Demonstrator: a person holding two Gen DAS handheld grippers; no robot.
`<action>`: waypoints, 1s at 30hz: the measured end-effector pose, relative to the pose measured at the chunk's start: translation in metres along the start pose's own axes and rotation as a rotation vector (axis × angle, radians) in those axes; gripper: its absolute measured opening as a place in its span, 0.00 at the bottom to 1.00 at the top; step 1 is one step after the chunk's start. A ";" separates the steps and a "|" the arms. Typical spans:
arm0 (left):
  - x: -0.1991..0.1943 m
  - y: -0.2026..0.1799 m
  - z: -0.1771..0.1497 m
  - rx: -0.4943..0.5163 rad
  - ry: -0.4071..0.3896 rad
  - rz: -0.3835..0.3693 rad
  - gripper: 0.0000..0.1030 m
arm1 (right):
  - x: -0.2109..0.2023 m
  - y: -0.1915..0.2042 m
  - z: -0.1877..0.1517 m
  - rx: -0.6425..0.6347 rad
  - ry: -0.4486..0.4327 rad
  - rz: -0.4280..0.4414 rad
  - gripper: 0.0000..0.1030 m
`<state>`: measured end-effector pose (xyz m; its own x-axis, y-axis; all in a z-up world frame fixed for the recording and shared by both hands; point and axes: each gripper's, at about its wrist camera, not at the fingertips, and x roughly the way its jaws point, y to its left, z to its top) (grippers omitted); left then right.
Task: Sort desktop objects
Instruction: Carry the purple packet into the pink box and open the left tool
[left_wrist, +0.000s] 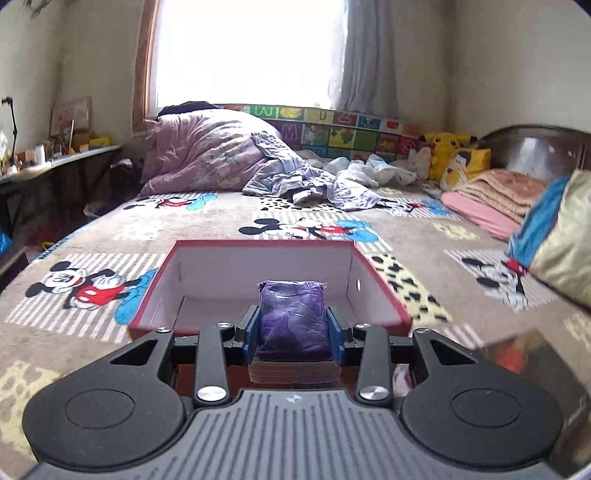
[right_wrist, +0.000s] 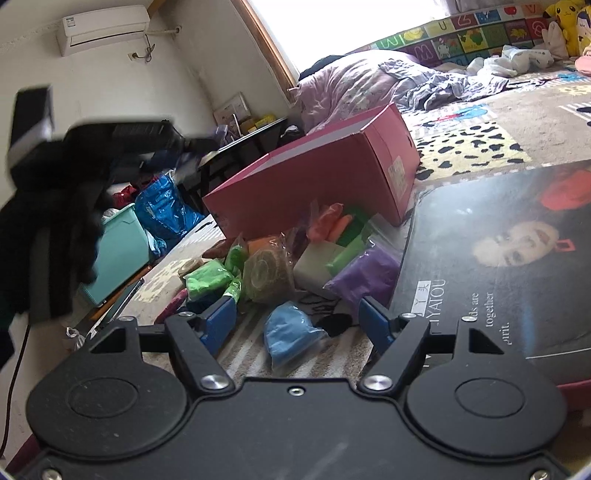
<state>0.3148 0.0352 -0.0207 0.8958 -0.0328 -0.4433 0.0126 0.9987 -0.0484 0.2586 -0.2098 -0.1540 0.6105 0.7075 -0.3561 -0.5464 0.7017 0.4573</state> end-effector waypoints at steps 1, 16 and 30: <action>0.009 0.001 0.004 -0.007 0.016 0.000 0.36 | 0.001 0.000 0.000 0.000 0.003 0.000 0.72; 0.147 0.012 0.034 -0.033 0.337 0.050 0.36 | 0.007 0.002 0.001 -0.019 0.023 0.002 0.75; 0.206 0.007 0.022 0.041 0.527 0.154 0.36 | 0.011 0.002 0.002 -0.028 0.031 0.007 0.76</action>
<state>0.5090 0.0361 -0.0924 0.5453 0.1099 -0.8310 -0.0741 0.9938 0.0828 0.2653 -0.2011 -0.1552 0.5888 0.7140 -0.3788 -0.5667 0.6988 0.4364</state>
